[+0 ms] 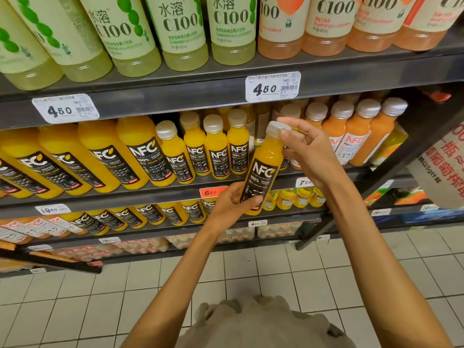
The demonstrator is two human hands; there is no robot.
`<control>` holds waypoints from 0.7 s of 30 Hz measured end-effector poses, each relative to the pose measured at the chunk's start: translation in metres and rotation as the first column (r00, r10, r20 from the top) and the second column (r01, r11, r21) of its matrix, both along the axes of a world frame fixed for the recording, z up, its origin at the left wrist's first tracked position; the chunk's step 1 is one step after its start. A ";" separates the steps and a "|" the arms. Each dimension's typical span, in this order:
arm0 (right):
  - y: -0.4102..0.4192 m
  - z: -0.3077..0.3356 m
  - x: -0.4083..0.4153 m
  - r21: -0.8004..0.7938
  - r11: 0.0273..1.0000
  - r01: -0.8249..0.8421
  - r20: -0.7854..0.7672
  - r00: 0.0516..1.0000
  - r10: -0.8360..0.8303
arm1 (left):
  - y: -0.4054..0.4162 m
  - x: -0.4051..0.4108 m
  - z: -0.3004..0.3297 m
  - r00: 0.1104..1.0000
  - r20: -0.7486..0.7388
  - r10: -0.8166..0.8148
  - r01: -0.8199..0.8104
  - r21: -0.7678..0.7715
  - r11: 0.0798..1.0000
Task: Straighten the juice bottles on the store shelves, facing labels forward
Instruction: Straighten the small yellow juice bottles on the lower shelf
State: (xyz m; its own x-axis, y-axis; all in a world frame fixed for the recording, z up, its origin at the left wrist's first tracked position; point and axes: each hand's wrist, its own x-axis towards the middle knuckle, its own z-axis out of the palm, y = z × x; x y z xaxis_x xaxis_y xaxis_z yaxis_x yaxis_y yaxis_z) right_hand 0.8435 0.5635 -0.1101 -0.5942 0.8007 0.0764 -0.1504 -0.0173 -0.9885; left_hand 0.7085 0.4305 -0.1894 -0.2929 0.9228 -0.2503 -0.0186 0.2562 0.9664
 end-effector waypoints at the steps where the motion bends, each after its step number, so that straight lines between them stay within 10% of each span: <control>1: 0.002 -0.003 -0.004 0.030 0.999 0.015 0.018 1.000 -0.016 | 0.007 0.000 -0.001 1.000 -0.019 0.005 -0.005 -0.007 1.000; 8: 0.010 -0.005 -0.027 0.279 0.960 -0.012 0.140 0.990 -0.029 | 0.055 0.001 -0.011 0.989 -0.018 0.146 -0.147 -0.147 0.978; 21: 0.032 -0.018 -0.033 0.281 0.953 -0.110 0.250 0.968 0.038 | 0.083 0.007 -0.015 0.811 0.373 0.451 -0.342 -0.322 0.883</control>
State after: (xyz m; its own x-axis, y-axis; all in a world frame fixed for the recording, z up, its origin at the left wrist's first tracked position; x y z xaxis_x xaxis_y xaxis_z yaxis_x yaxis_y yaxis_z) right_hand 0.8109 0.5959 -0.1280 -0.6804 0.7178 0.1477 0.0812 0.2741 -0.9583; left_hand 0.7157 0.5138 -0.2042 -0.4348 0.6490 -0.6243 -0.5613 0.3468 0.7514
